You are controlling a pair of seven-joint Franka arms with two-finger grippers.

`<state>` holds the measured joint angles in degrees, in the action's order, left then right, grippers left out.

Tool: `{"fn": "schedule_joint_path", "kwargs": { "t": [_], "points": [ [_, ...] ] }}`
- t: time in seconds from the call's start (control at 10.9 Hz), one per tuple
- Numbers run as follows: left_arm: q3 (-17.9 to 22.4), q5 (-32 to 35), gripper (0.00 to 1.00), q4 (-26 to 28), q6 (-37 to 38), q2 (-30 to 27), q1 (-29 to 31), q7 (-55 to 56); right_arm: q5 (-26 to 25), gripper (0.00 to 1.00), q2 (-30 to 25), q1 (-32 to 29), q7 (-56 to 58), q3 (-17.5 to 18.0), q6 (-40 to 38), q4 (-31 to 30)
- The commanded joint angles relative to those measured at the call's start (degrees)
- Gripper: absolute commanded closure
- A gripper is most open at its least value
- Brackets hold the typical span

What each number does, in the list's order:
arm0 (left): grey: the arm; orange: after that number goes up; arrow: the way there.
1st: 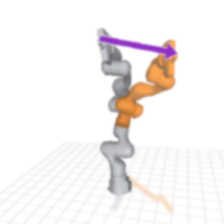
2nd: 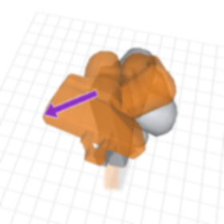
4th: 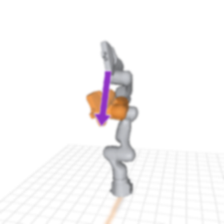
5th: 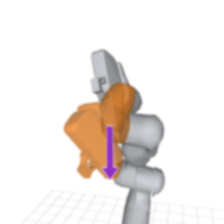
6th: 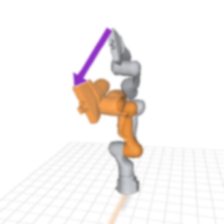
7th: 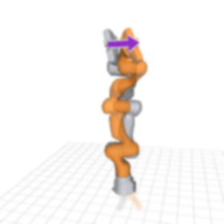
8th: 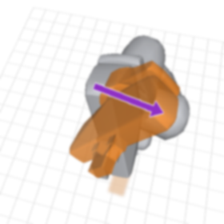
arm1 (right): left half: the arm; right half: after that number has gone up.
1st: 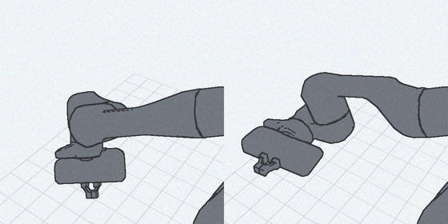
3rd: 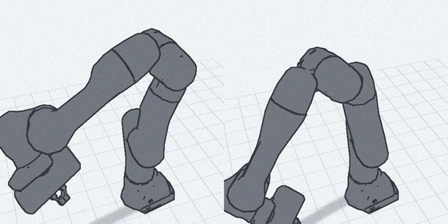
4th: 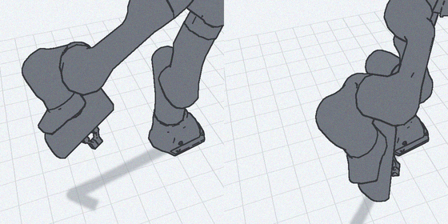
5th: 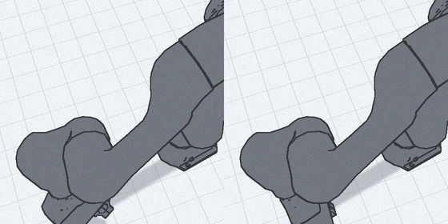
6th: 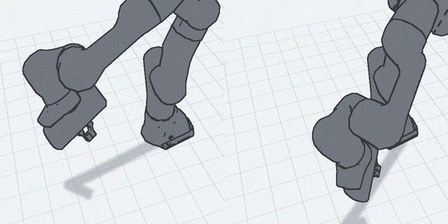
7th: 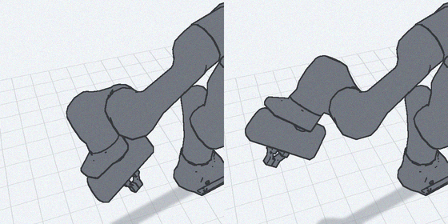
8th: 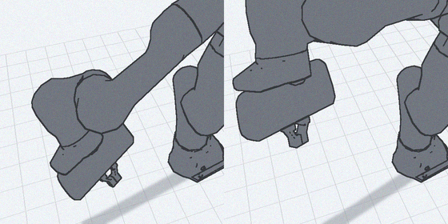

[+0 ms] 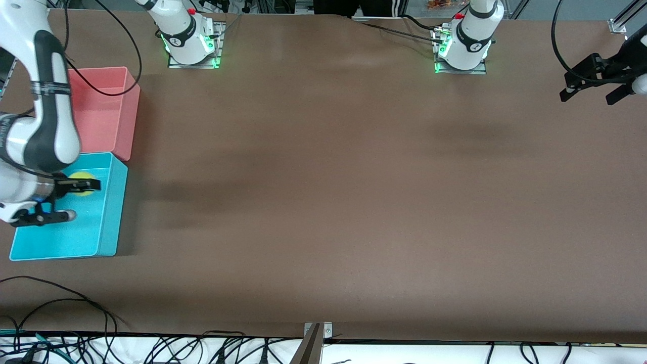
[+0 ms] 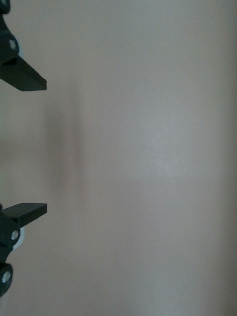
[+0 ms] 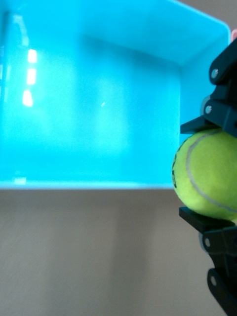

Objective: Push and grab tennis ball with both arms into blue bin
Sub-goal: 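Lower the ball into the cyan bin and open the right gripper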

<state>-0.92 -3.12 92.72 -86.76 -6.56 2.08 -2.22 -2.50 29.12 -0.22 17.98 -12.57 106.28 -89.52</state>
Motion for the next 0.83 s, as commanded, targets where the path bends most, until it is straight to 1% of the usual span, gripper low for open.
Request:
{"fn": "schedule_joint_path", "kwargs": {
  "t": [0.0,0.18,0.28,0.55,0.64,0.74],
  "points": [
    [0.39,0.83,0.00,-2.90,1.85,2.08,-0.41,0.99,0.83,0.83,-1.61,-3.98,4.86,-0.08,3.73,-7.04],
    [0.48,0.83,0.00,-2.81,1.85,2.17,-0.06,0.90,1.10,0.83,-2.40,-6.01,6.89,-0.17,10.67,-13.02],
    [0.56,0.83,0.00,-2.81,1.77,2.43,0.12,0.81,1.10,0.82,-1.97,-6.28,6.98,-0.17,14.27,-14.88],
    [0.48,0.83,0.00,-2.90,1.77,2.52,-0.06,0.72,1.10,0.82,-0.74,-7.95,6.89,-0.17,18.24,-18.58],
    [0.48,0.92,0.00,-2.90,1.77,2.52,-0.06,0.72,1.10,0.79,0.66,-8.04,6.89,-0.08,21.22,-18.76],
    [0.39,0.92,0.00,-2.90,1.77,2.52,-0.06,0.64,1.10,0.79,1.63,-8.21,6.89,-0.08,21.68,-18.76]
  ]
}}
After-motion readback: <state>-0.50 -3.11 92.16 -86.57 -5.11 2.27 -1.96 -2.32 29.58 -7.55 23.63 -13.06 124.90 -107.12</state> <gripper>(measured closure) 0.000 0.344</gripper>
